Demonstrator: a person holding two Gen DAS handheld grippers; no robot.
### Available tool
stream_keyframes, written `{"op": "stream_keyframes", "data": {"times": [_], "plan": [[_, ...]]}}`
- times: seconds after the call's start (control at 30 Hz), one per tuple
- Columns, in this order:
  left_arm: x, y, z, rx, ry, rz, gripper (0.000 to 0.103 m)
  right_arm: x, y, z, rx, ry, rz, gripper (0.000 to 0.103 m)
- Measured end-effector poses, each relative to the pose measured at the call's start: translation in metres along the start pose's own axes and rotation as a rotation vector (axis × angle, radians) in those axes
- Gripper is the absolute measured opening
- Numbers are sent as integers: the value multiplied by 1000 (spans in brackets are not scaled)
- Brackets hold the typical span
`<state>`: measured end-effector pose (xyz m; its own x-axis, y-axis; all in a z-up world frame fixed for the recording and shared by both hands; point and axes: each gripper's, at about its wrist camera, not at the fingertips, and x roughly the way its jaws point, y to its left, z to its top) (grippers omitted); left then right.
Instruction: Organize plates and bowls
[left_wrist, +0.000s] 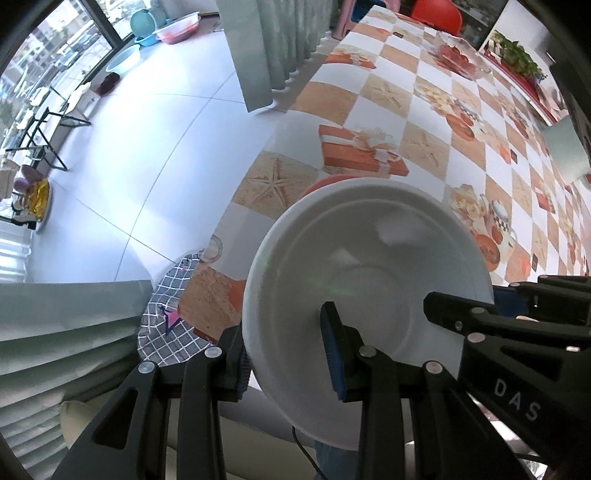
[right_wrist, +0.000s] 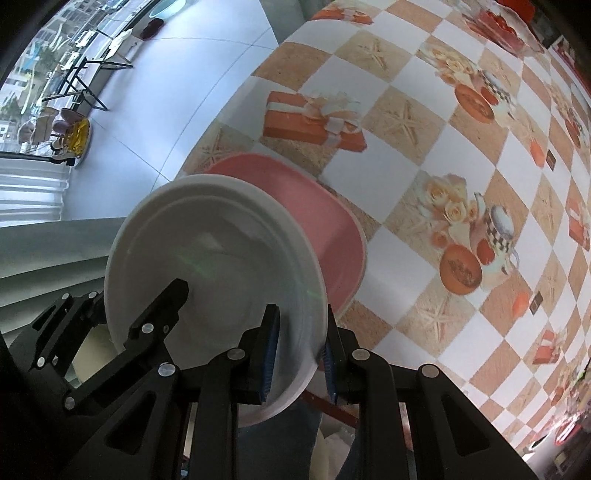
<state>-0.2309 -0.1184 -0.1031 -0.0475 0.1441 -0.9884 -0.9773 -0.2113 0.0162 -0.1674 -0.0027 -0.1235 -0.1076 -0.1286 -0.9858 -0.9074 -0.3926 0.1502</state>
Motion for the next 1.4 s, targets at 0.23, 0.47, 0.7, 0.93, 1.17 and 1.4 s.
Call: {"op": "stream_keyframes", "data": {"times": [0.23, 0.47, 0.7, 0.93, 1.17, 1.4], "plan": [[6, 5, 2, -10, -16, 5, 49, 5, -4, 4, -7, -3, -6, 24], [-2, 8, -6, -8, -91, -11, 80, -2, -24, -3, 30, -9, -42, 48], [-12, 5, -11, 33, -85, -23, 86, -29, -32, -11, 24, -74, -33, 92], [-56, 0, -19, 77, -192, 2, 86, -55, -30, -25, -36, -134, -21, 103], [-64, -3, -16, 116, -108, -37, 86, -70, -26, -34, -29, -149, -19, 103], [-67, -8, -18, 136, -93, -1, 86, -80, -29, -39, -5, -160, -75, 103]]}}
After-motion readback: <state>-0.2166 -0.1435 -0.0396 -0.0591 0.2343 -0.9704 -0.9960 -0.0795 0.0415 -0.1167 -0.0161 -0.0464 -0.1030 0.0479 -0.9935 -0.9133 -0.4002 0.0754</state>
